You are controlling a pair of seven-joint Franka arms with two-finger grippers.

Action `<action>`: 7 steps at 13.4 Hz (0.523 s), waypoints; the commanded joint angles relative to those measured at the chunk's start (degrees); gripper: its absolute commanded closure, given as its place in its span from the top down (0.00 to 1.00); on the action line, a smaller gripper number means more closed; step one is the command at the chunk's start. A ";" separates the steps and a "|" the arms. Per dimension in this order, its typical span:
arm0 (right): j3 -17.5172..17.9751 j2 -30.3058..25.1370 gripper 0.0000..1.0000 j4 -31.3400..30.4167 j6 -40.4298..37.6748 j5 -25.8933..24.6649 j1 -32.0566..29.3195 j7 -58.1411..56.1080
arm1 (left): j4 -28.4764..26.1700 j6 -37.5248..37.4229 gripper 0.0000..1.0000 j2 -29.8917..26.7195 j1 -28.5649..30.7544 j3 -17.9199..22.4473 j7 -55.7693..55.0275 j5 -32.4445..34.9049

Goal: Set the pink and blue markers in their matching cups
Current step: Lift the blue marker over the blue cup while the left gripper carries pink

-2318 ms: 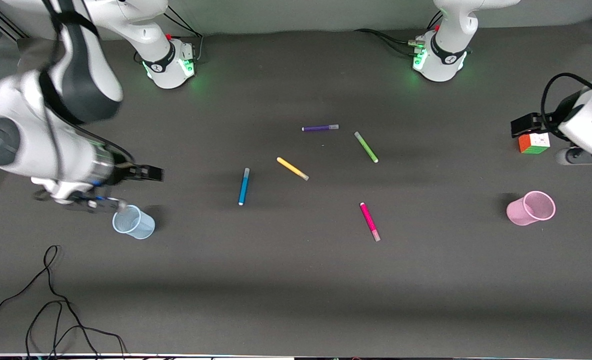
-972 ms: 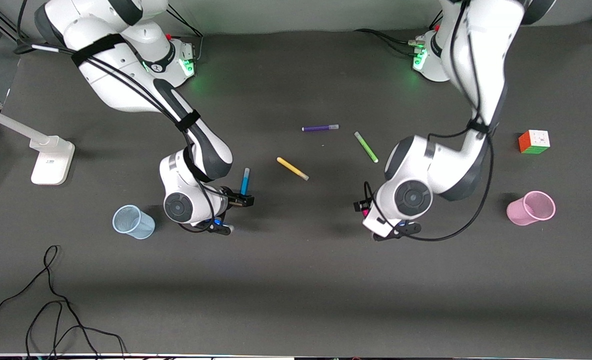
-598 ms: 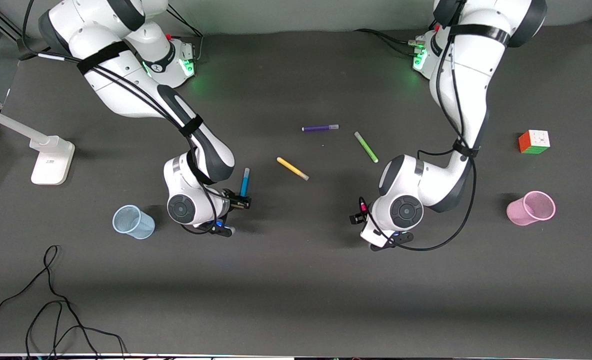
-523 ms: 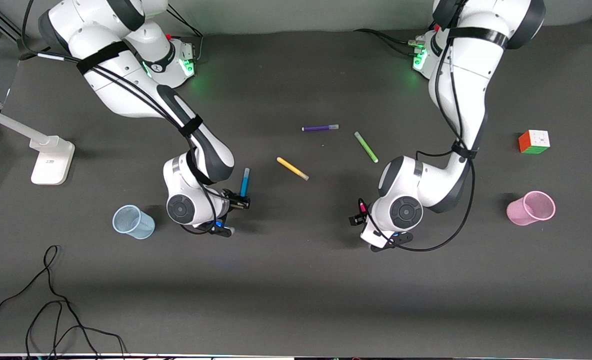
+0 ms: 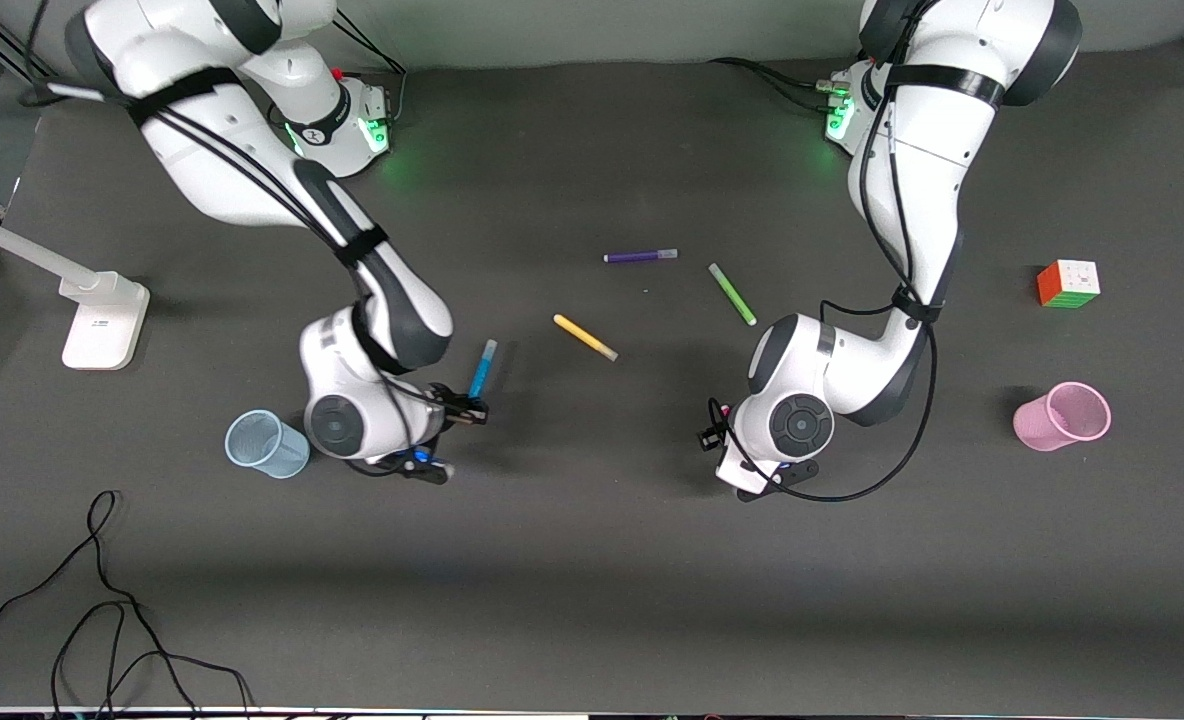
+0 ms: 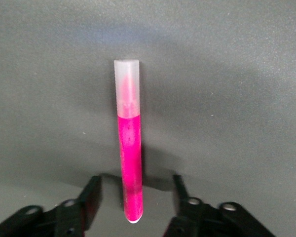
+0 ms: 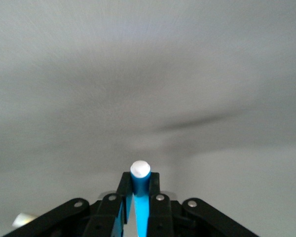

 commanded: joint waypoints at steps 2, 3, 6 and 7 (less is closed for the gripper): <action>-4.38 -13.55 0.00 -3.51 -3.51 -12.84 -0.69 -3.54 | 0.02 -0.42 0.23 -0.06 -0.76 0.67 -1.50 -0.69; -5.35 -15.49 0.00 -4.30 -2.81 -18.12 -0.78 -6.42 | -0.16 -0.51 0.13 -0.06 -0.76 0.67 -1.50 -0.69; -9.73 -20.85 0.00 -6.93 1.13 -21.78 -0.78 -16.43 | -0.42 -1.38 0.00 -0.41 -0.67 0.67 -1.58 -0.69; -11.41 -22.69 0.00 -8.68 3.85 -22.12 -0.78 -21.69 | -0.34 -2.34 0.00 -1.20 -0.41 0.67 -1.58 -0.69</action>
